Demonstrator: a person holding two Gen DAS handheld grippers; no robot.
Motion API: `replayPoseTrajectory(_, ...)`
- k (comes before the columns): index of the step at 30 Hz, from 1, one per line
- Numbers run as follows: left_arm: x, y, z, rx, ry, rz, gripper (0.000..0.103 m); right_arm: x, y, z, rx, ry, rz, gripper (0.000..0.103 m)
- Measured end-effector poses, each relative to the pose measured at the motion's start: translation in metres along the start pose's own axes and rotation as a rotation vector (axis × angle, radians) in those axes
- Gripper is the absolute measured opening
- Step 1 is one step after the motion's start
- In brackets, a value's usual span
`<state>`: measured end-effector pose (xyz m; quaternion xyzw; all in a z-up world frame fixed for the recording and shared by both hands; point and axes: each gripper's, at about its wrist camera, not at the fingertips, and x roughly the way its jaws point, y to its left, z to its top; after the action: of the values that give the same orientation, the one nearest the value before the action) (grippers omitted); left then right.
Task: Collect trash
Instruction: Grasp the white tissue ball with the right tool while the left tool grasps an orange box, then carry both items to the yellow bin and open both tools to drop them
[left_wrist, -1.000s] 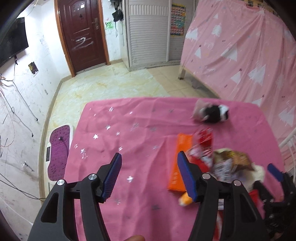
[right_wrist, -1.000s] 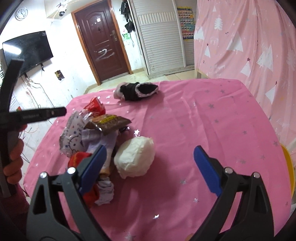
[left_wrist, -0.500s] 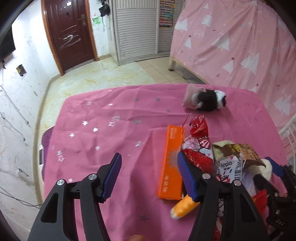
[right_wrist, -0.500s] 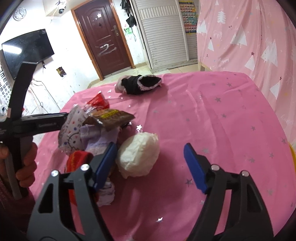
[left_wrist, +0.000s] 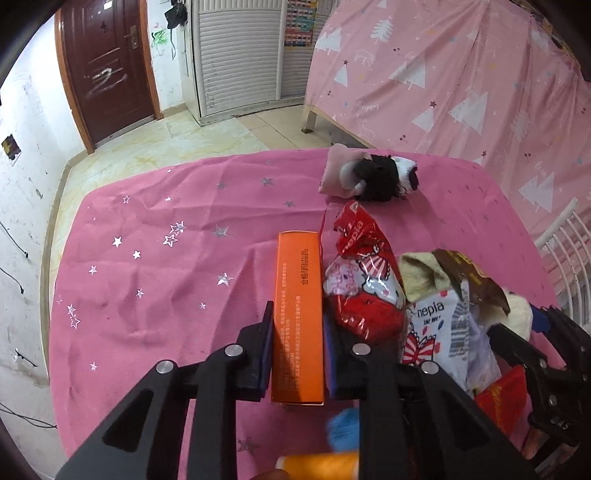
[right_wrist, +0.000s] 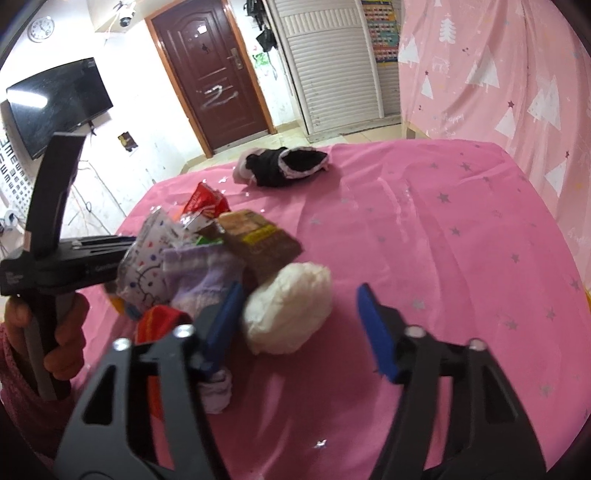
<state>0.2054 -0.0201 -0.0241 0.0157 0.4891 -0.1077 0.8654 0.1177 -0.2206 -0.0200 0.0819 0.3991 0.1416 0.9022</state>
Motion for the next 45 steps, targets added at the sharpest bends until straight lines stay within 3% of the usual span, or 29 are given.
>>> replayPoseTrajectory(7, -0.016, 0.011, -0.001, -0.042, -0.046, 0.05, 0.016, -0.004, 0.0, -0.002, -0.009, -0.016, -0.008, 0.047)
replayPoseTrajectory(13, -0.044, 0.021, 0.0, -0.068, -0.098, 0.116, 0.016, -0.015, -0.003, -0.002, -0.012, -0.066, -0.072, 0.047)
replayPoseTrajectory(17, -0.062, 0.015, 0.003, -0.064, -0.132, 0.122, 0.016, -0.028, -0.013, 0.001, 0.011, -0.1, -0.089, 0.047)
replayPoseTrajectory(23, -0.08, -0.016, 0.007, -0.013, -0.168, 0.105, 0.016, -0.045, -0.024, 0.001, 0.028, -0.141, -0.096, 0.047)
replayPoseTrajectory(34, -0.083, -0.071, 0.009, 0.059, -0.168, 0.062, 0.016, -0.068, -0.063, -0.006, 0.102, -0.192, -0.127, 0.047)
replayPoseTrajectory(45, -0.079, -0.15, 0.011, 0.157, -0.158, -0.012, 0.016, -0.107, -0.138, -0.023, 0.237, -0.264, -0.222, 0.047)
